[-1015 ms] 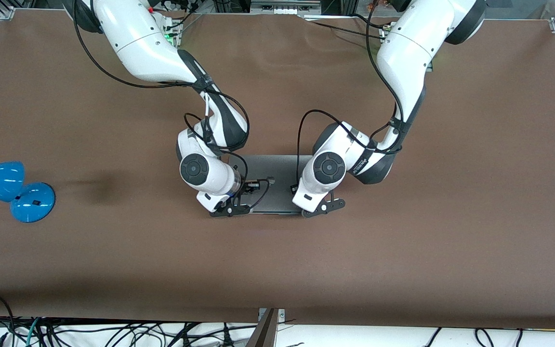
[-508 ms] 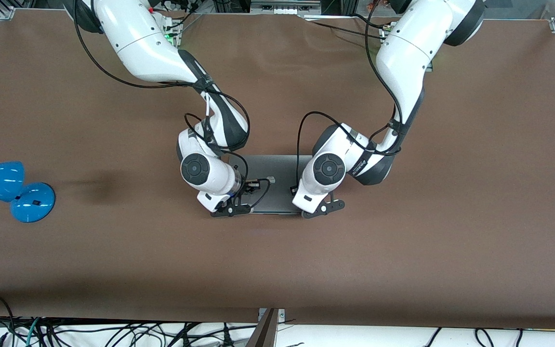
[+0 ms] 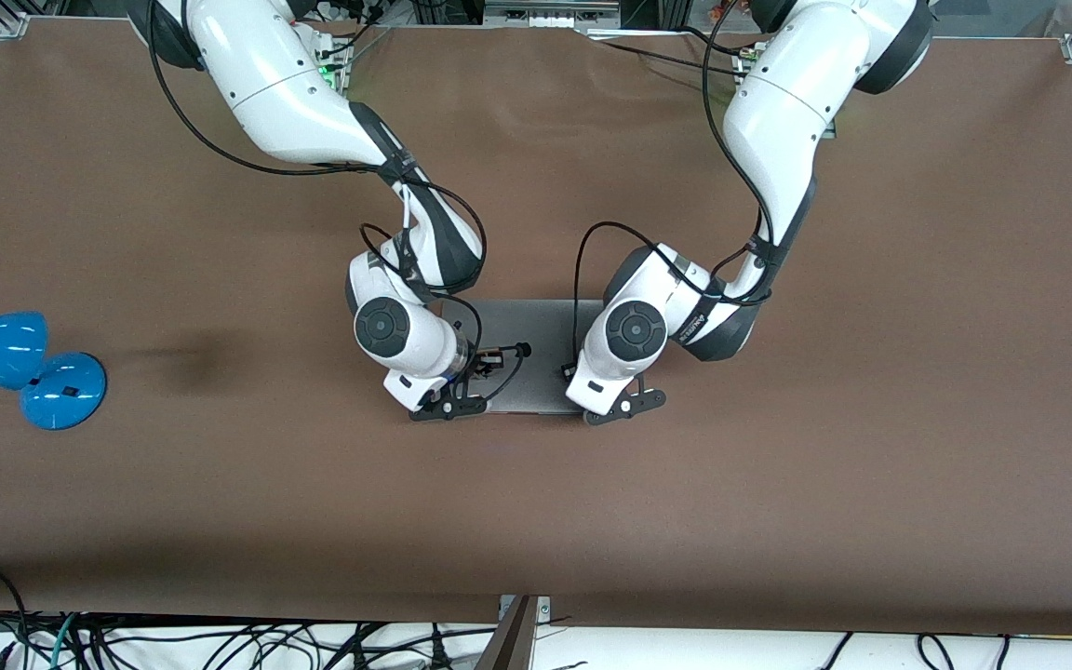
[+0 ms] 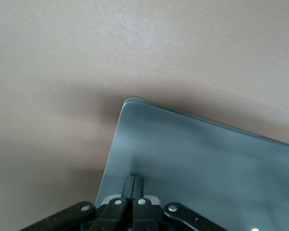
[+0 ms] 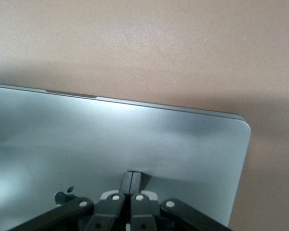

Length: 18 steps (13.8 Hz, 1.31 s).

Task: Close laptop with both arms from behind
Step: 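Press the closed lid flat with both grippers resting on it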

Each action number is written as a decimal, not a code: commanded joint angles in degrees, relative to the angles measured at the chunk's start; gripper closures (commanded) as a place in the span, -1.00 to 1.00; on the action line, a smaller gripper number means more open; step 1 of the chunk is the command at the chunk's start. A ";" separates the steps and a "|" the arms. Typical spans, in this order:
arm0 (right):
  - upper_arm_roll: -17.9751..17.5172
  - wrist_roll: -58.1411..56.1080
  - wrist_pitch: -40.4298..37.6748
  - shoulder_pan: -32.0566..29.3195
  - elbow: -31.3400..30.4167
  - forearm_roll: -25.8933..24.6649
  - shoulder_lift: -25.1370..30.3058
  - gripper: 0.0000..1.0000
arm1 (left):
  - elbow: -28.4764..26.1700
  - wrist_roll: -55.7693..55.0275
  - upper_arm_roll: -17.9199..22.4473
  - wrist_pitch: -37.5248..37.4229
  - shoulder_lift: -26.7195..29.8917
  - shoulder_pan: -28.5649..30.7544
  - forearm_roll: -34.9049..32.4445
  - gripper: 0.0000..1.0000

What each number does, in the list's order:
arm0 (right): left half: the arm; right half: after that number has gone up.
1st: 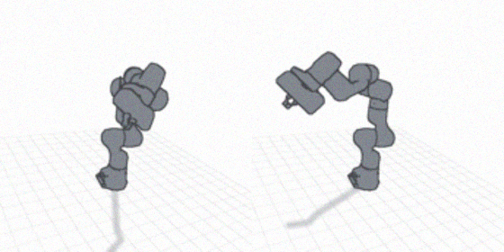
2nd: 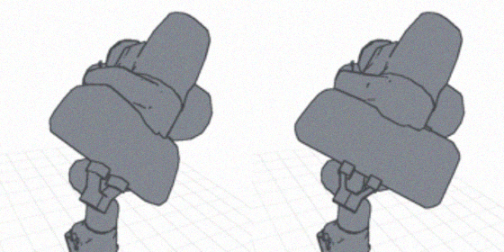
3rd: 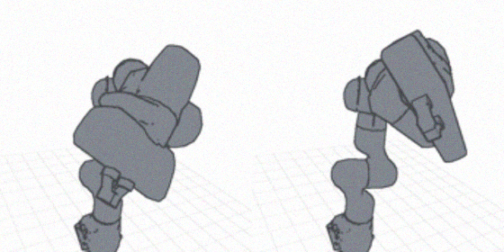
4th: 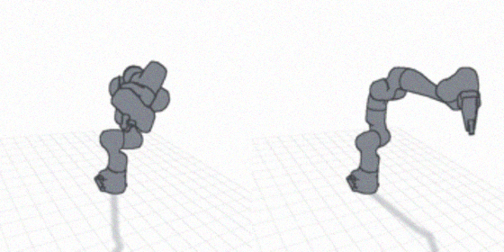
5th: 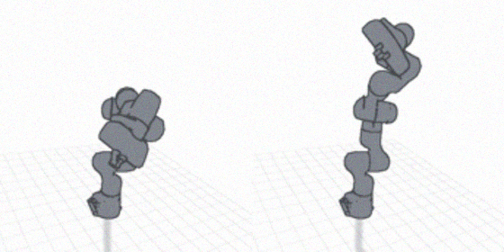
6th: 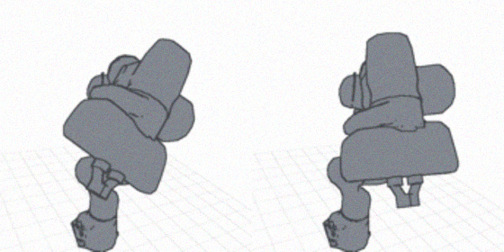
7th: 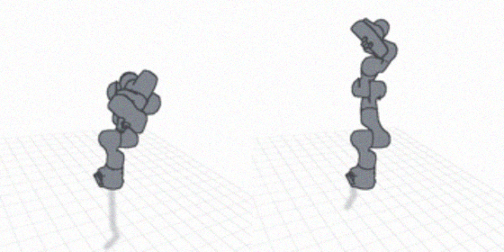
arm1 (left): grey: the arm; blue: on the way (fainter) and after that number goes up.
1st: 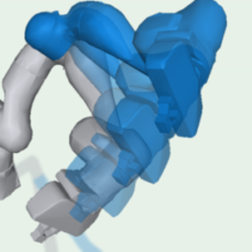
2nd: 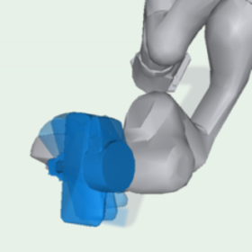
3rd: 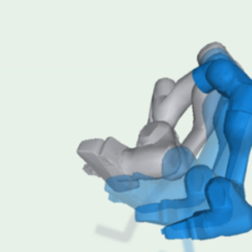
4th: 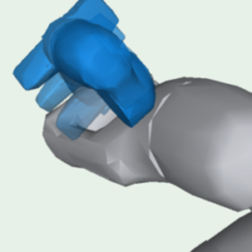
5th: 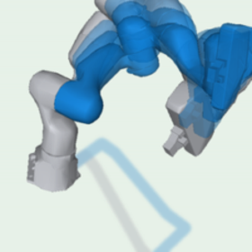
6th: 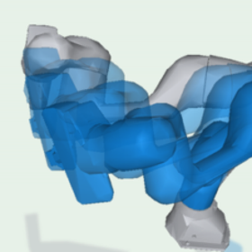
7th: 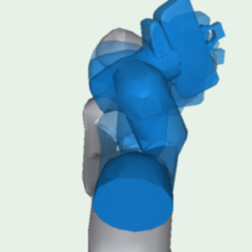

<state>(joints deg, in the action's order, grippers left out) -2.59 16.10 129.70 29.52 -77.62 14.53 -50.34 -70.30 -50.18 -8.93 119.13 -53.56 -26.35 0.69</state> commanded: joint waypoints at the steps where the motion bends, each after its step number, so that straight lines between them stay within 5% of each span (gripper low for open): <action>1: -0.14 -0.28 1.16 0.01 0.54 -0.91 -1.25 0.99 | 3.15 0.52 1.02 -0.39 -1.99 -1.24 -1.39 1.00; 14: -0.14 0.24 0.66 0.54 1.94 -0.21 -1.87 0.98 | 3.06 0.52 1.28 0.75 -2.60 -1.24 -1.39 1.00; 18: 0.12 5.51 -11.03 0.19 8.70 -0.03 -1.86 0.38 | 3.06 0.61 1.54 0.75 -2.69 -1.51 -1.39 1.00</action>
<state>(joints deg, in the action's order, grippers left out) -2.61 18.66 123.67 29.70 -73.59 14.05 -51.19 -69.91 -50.18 -8.18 120.21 -54.63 -27.04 0.68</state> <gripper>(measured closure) 0.925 0.991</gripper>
